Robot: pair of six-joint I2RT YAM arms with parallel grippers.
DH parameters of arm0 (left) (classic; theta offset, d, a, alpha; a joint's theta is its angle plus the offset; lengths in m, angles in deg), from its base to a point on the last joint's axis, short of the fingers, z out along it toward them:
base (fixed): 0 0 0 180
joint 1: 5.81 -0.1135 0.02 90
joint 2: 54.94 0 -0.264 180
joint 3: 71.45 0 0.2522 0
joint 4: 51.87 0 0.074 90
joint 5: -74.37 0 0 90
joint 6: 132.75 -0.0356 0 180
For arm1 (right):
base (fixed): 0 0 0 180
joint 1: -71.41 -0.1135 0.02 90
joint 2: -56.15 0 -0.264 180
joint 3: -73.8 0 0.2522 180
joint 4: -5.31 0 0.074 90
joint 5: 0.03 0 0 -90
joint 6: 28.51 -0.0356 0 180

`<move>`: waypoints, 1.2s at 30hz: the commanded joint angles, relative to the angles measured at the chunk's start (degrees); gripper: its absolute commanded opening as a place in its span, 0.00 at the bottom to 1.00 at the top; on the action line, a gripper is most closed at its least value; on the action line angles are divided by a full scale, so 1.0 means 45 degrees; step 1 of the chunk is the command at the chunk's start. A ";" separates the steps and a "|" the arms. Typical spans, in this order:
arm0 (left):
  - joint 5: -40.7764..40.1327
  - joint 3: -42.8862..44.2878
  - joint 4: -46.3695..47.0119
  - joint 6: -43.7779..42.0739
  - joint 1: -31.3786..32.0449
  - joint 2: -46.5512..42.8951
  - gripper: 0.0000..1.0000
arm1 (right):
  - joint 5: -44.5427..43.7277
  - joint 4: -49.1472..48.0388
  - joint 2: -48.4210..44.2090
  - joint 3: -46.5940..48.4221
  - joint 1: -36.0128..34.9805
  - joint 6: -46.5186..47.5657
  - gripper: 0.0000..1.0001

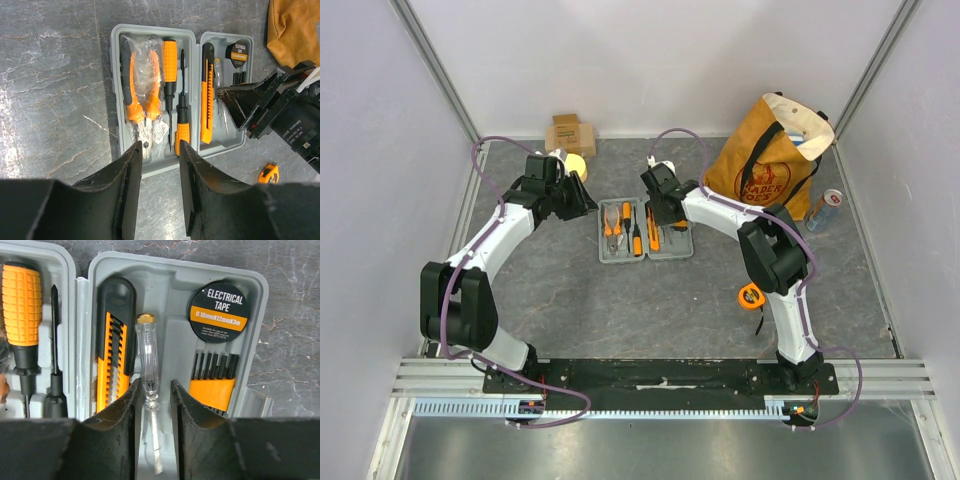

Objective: Pack the tool kit

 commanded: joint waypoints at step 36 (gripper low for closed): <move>0.0634 -0.0369 0.0157 0.0233 -0.0077 -0.0099 0.40 | 0.1370 0.1620 0.1107 -0.0346 -0.0065 -0.0621 0.04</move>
